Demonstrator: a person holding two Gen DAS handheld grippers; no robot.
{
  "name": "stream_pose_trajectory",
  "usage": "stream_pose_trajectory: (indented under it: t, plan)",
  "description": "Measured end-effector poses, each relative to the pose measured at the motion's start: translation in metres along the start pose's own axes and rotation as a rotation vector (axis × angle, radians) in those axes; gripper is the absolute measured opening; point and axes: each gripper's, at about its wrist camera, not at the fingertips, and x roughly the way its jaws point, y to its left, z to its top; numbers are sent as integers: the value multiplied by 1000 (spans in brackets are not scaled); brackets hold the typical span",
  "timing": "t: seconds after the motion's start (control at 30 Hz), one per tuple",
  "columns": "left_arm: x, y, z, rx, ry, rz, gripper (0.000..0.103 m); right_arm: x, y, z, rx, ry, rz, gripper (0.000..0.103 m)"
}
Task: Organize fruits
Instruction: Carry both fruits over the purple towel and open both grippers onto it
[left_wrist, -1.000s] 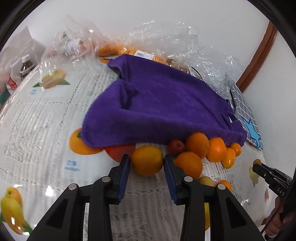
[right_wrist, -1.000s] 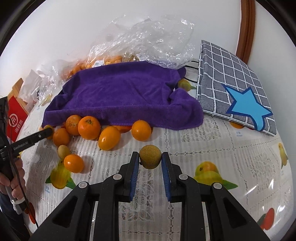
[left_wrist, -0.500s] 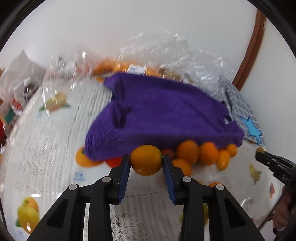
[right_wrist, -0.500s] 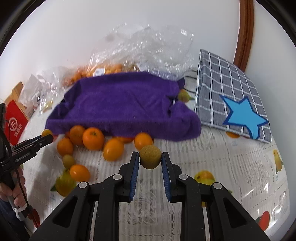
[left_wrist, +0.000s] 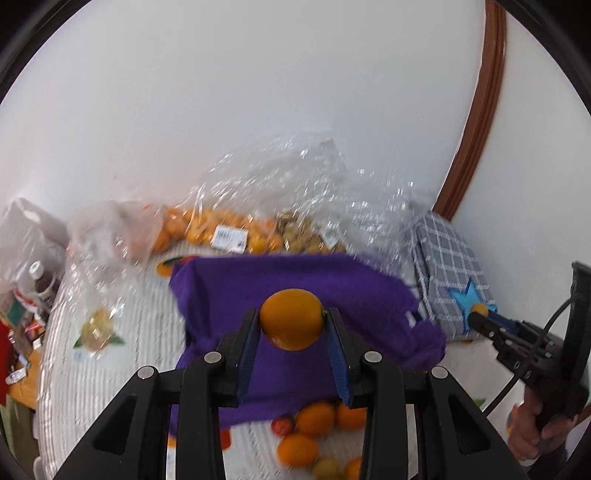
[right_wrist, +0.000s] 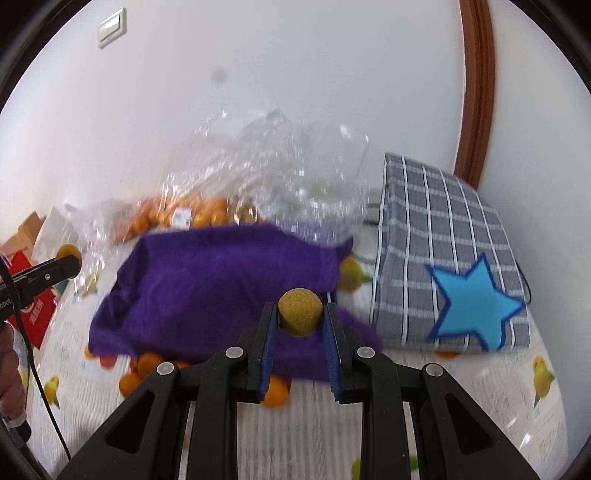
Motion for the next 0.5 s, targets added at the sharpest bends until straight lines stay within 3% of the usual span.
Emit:
stream_pose_trajectory:
  t: [0.2, 0.5]
  plan:
    - [32, 4, 27, -28, 13, -27, 34, 12, -3, 28, 5, -32, -16, 25]
    - [89, 31, 22, -42, 114, -2, 34, 51, 4, 41, -16, -4, -40, 25]
